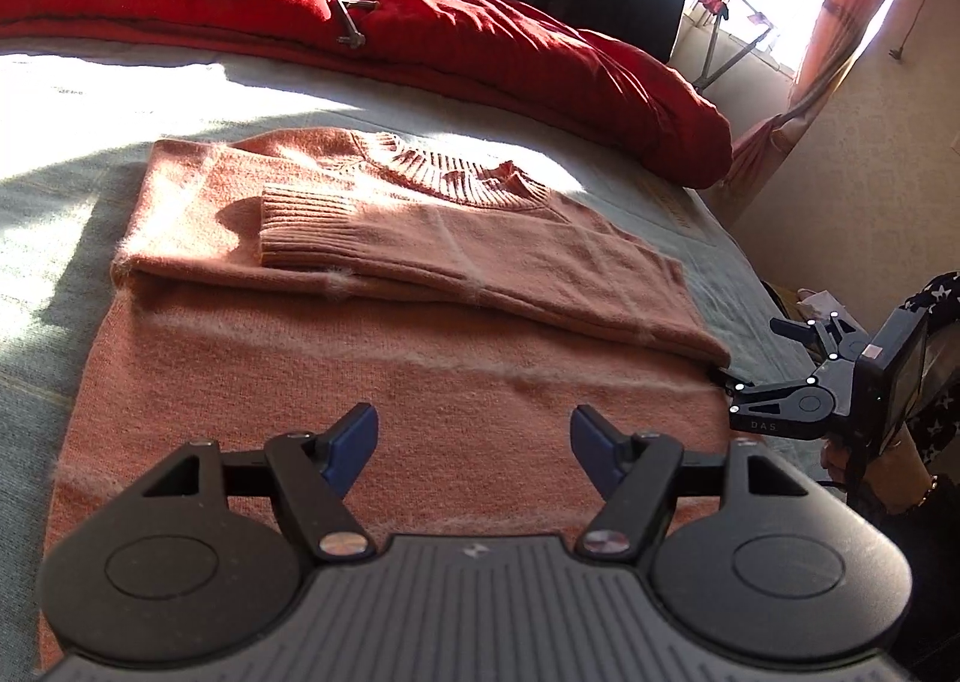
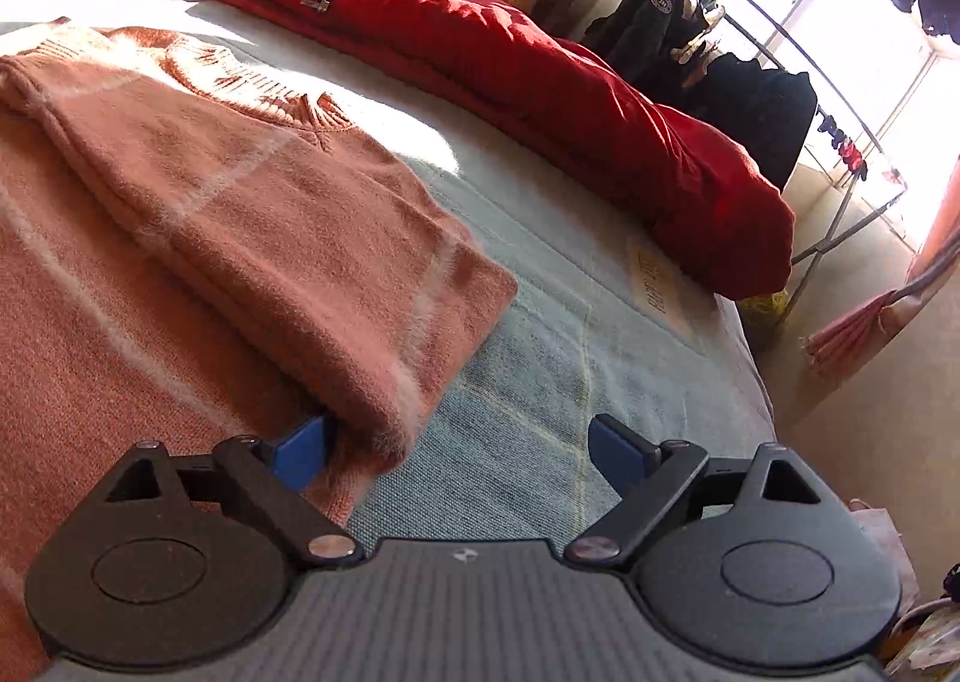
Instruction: Fold clothes
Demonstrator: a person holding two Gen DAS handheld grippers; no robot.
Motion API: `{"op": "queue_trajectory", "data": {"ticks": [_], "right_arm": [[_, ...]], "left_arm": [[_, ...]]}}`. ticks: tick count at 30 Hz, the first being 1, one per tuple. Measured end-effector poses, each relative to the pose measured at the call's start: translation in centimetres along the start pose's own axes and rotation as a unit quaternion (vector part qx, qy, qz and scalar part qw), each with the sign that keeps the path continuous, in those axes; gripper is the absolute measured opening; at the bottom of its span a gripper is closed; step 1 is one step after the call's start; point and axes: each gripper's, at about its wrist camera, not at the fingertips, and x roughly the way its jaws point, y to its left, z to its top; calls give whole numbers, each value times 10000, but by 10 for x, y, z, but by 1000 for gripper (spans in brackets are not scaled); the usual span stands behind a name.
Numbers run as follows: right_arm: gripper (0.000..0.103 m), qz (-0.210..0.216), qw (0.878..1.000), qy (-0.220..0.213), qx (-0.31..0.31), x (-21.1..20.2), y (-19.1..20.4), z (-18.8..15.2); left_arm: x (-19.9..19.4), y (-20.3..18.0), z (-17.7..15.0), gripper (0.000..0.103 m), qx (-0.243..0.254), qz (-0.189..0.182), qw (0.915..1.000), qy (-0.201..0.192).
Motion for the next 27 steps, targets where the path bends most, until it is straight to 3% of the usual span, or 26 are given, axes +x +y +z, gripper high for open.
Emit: {"op": "queue_trajectory", "data": {"ticks": [3, 7, 10, 12, 15, 20, 24, 27], "right_arm": [[102, -441, 9960, -165, -763, 2, 17, 4], [103, -910, 9890, -361, -1105, 6, 24, 19], [103, -973, 9890, -243, -1083, 9, 18, 21], [103, -756, 9933, -34, -870, 14, 12, 14], [102, -595, 9969, -57, -511, 9, 7, 6], [102, -673, 9968, 2, -427, 16, 8, 12], [102, -1045, 9931, 72, -534, 15, 2, 7], [102, -994, 9920, 158, -759, 14, 10, 5]], "left_arm": [[3, 0, 0, 71, 0, -3, 10000, 28], [5, -3, -2, 71, 2, -70, 10000, 47], [6, -5, -4, 72, 45, -94, 9999, 83], [7, -5, -5, 72, 59, -105, 9999, 91], [8, -3, -5, 72, 48, -91, 9999, 115], [9, -7, -6, 72, 67, -110, 9998, 124], [4, -8, -9, 73, 127, -178, 9997, 98], [6, -5, -8, 73, 74, -118, 9998, 113]]}}
